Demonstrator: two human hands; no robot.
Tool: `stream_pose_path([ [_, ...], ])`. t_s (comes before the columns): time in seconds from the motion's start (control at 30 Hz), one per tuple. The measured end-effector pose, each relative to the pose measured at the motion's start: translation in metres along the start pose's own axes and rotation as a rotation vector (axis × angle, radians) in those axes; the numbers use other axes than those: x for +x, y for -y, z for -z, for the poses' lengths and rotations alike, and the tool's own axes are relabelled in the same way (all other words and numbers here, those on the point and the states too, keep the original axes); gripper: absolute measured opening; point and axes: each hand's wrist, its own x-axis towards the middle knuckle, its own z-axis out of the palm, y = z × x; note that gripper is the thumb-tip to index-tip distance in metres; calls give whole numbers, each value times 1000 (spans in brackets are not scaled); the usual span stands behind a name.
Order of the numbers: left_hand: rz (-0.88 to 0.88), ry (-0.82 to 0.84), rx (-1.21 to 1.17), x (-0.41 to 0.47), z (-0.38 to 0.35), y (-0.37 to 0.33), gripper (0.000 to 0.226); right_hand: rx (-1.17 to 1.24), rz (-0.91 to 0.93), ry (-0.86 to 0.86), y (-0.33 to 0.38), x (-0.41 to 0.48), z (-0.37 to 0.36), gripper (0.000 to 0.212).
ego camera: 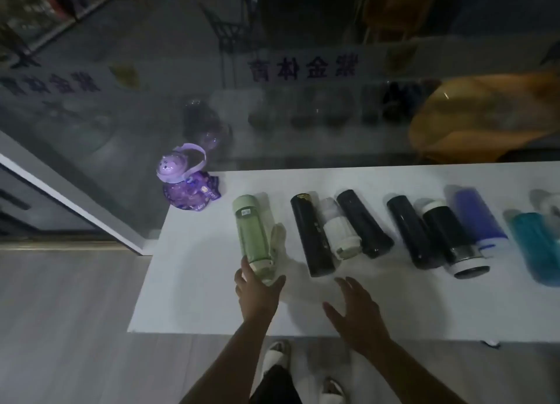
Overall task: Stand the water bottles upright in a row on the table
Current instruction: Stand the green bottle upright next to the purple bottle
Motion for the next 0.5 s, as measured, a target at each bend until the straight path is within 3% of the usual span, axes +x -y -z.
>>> stream_pose_path([
  [0.17, 130, -11, -82, 30, -10, -5, 104, 25, -65, 33, 2, 11, 4, 68],
  [0.5, 129, 15, -203, 57, 2, 10, 94, 119, -65, 13, 27, 27, -6, 63],
])
